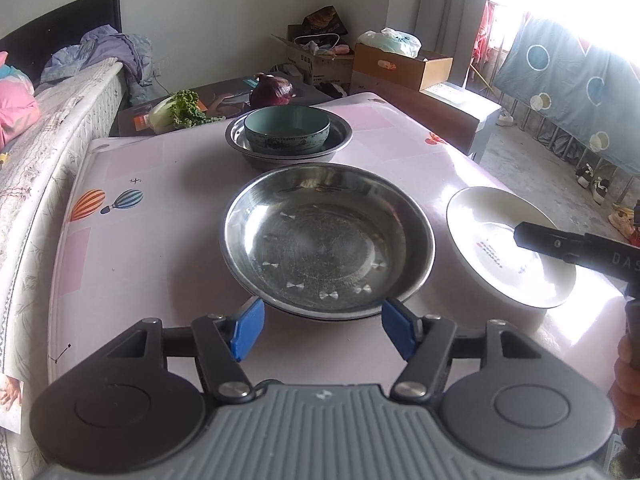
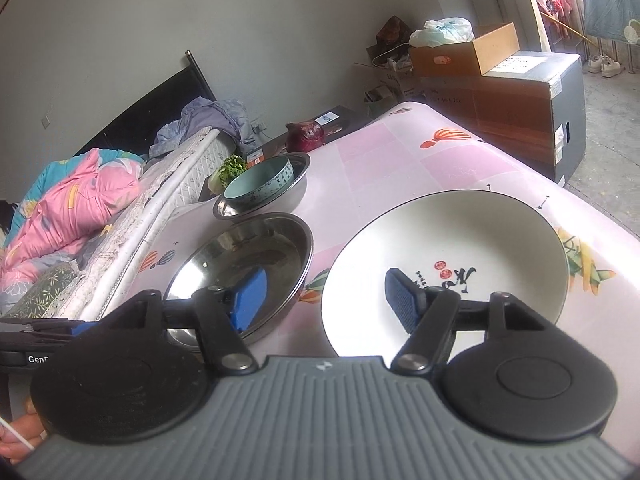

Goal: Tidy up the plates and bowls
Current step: 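Open both tools and release the basin and the plate, then move the right tool to the white printed plate and grasp its rim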

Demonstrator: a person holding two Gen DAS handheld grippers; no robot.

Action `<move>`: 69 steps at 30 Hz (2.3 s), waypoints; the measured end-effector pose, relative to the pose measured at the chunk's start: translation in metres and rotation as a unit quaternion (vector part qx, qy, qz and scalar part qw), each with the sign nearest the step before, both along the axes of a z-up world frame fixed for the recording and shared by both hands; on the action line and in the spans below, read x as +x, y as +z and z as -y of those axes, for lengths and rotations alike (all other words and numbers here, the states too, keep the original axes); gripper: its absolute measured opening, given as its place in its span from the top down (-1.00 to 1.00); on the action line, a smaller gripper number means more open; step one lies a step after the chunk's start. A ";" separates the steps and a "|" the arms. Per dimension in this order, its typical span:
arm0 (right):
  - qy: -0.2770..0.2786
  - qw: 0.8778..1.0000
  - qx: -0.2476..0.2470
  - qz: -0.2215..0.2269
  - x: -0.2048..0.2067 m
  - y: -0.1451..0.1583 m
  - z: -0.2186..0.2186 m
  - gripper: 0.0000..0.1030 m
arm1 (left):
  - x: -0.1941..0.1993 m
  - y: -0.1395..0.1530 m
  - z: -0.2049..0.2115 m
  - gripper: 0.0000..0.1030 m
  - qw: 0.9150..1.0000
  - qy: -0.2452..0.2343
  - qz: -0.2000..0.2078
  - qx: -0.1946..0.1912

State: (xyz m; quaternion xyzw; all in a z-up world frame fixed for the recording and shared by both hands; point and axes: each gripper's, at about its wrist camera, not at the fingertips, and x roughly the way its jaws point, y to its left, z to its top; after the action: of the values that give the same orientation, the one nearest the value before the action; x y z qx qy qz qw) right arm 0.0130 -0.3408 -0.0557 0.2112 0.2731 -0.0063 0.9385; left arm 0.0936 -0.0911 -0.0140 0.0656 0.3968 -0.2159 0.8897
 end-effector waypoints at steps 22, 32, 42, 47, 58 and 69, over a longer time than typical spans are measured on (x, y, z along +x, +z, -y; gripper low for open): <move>-0.059 0.998 0.012 -0.007 -0.037 -0.036 0.156 -0.25 | -0.002 -0.052 0.145 -0.20 0.997 -0.060 -0.033 -0.026; -0.009 0.998 0.051 -0.047 0.025 -0.067 0.159 0.53 | 0.006 -0.062 0.153 0.31 0.997 -0.057 -0.050 -0.018; 0.007 0.997 0.044 -0.064 0.000 -0.061 0.140 0.52 | -0.015 -0.058 0.142 0.28 0.996 -0.077 -0.049 0.002; 0.021 0.996 0.032 -0.077 -0.033 -0.058 0.117 0.52 | -0.037 -0.054 0.118 0.28 0.994 -0.099 -0.051 0.006; 0.062 0.994 0.010 -0.089 -0.082 -0.053 0.050 0.49 | -0.084 -0.041 0.056 0.26 0.989 -0.140 -0.038 -0.027; 0.007 0.997 0.032 -0.073 -0.075 -0.044 0.075 0.44 | -0.051 -0.036 0.037 -0.24 0.993 -0.091 -0.037 -0.068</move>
State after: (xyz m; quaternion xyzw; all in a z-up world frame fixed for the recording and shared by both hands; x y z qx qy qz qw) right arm -0.0619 -0.4158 -0.0997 0.2379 0.3428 -0.0061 0.9088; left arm 0.0422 -0.1278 -0.0500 0.0329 0.4067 -0.3243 0.8534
